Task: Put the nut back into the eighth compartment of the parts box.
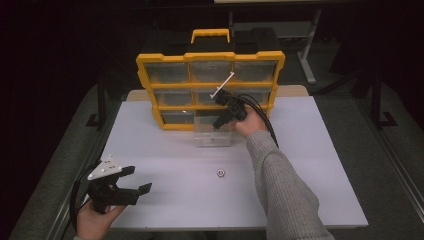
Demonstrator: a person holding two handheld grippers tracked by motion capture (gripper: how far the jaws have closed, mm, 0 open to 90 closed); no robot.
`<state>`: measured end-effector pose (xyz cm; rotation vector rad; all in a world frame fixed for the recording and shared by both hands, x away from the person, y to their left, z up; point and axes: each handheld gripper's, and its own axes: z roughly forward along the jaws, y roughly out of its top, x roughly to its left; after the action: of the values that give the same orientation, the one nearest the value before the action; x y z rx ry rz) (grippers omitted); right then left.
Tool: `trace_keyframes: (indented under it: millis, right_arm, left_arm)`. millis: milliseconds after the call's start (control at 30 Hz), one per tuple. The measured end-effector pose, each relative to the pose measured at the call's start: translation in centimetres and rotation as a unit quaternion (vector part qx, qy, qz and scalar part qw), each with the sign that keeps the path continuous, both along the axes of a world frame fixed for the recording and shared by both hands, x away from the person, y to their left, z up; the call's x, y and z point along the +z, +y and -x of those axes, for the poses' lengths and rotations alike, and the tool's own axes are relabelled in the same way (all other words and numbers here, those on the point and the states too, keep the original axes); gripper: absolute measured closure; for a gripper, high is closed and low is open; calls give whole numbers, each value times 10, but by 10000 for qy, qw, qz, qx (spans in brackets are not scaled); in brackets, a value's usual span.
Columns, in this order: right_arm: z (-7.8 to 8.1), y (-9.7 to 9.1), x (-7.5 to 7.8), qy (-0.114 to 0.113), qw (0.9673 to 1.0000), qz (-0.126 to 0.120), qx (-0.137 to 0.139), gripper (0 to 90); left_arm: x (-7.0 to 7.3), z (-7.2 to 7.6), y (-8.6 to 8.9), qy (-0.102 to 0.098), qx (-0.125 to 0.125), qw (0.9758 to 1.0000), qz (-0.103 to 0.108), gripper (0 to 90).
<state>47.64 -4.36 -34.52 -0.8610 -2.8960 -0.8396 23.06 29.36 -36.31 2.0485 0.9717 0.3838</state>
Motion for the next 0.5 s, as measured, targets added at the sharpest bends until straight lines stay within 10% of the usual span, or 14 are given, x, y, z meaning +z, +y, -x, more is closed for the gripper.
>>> trace_keyframes:
  millis: [500]
  right_arm:
    - [19,-15,20,-118,9997,-167,154,614]
  left_arm:
    - [1,0,0,2,7,10000,2,169]
